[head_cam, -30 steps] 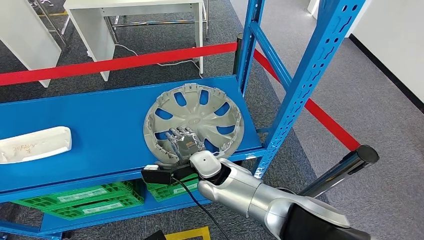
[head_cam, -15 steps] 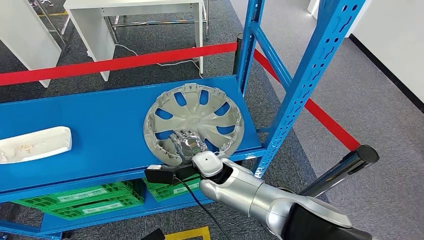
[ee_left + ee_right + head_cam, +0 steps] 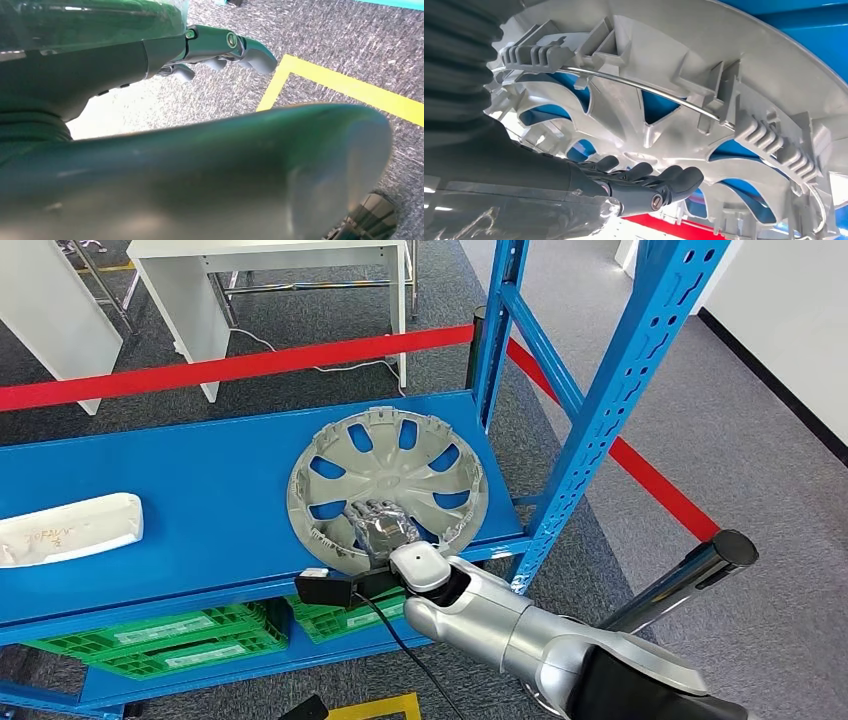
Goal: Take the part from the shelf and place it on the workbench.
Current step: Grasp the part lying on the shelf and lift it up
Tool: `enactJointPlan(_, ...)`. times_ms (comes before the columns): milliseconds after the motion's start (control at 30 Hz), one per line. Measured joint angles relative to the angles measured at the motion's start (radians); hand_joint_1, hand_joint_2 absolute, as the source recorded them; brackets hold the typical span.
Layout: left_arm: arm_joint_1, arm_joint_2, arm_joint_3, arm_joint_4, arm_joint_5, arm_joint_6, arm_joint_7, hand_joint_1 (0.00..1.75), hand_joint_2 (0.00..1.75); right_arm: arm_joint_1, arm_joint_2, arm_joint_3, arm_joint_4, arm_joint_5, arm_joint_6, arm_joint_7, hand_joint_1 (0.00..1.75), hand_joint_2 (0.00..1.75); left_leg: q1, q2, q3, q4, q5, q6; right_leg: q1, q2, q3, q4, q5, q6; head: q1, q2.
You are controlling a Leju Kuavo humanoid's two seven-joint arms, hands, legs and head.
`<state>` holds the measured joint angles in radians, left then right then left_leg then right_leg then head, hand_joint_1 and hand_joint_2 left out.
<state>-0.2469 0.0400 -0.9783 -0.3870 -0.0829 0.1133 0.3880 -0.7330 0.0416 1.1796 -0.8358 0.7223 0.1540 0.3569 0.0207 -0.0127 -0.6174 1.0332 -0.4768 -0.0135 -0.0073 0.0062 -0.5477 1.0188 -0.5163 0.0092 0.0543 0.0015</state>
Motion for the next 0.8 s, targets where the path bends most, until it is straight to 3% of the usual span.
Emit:
enactJointPlan(267,0.001,0.000,0.002,0.001,0.003,0.000,0.000,0.00,0.00,0.000,-0.002,0.001,0.000,-0.003,0.003,-0.004,0.07,1.75,0.000,0.000,0.000,0.000,0.000,0.000,0.000,0.000,0.000,0.000,0.000,0.000,0.000,0.000)
enactJointPlan(400,0.001,0.000,0.008,0.001,0.004,-0.001,0.000,0.00,0.00,0.000,-0.003,0.001,0.000,-0.003,0.005,-0.007,1.75,1.75,0.000,0.000,0.000,0.000,0.000,0.000,0.000,0.000,0.000,0.000,0.000,0.000,0.000,0.000)
enactJointPlan(800,0.002,0.000,0.015,0.002,0.006,-0.002,-0.005,0.00,0.00,-0.004,-0.008,0.002,-0.001,-0.003,0.002,-0.007,1.75,1.75,0.000,0.000,0.000,0.000,0.000,0.000,0.000,0.000,0.000,0.000,0.000,0.000,0.000,0.000)
